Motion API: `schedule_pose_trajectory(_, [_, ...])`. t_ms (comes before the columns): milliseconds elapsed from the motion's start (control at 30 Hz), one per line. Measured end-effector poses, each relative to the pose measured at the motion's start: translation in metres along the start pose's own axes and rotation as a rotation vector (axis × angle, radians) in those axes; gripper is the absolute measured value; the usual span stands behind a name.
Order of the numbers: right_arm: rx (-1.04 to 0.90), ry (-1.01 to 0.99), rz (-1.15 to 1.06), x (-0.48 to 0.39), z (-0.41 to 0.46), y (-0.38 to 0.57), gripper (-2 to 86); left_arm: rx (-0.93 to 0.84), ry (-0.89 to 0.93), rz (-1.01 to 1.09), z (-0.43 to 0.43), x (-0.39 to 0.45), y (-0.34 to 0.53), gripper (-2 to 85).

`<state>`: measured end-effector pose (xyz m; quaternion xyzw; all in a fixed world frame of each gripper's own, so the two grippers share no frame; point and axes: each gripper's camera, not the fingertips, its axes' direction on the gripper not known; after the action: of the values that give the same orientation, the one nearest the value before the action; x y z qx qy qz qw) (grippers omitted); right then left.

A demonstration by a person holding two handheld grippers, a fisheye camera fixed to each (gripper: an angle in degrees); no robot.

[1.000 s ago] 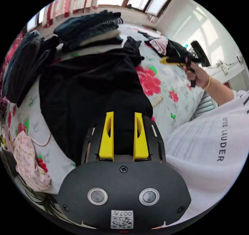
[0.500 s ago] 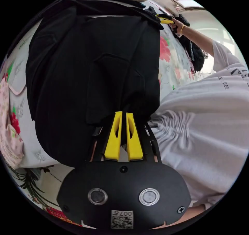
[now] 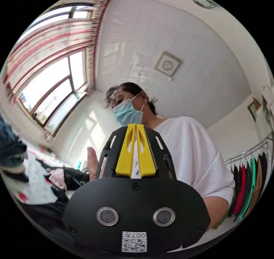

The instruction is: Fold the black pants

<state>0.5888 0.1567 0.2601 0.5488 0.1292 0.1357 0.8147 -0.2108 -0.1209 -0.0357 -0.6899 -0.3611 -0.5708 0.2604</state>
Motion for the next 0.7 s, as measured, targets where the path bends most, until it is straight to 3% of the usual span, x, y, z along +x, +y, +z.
schedule_pose_trajectory(100, [0.004,-0.063,0.112,0.045,-0.028,0.074,-0.3,0.044,0.309,0.142,0.037,0.009,-0.045,-1.0])
schedule_pose_trajectory(267, [0.011,-0.126,0.213,0.071,-0.053,0.148,-0.3,0.029,0.600,0.222,0.083,0.033,-0.081,-1.0])
schedule_pose_trajectory(433, [0.009,-0.082,0.185,0.049,-0.066,0.152,-0.3,0.033,0.663,0.236,0.100,0.062,-0.081,-1.0])
schedule_pose_trajectory(700, [0.003,-0.076,0.201,0.039,-0.075,0.145,-0.3,0.004,0.503,0.236,0.098,0.077,-0.088,-1.0])
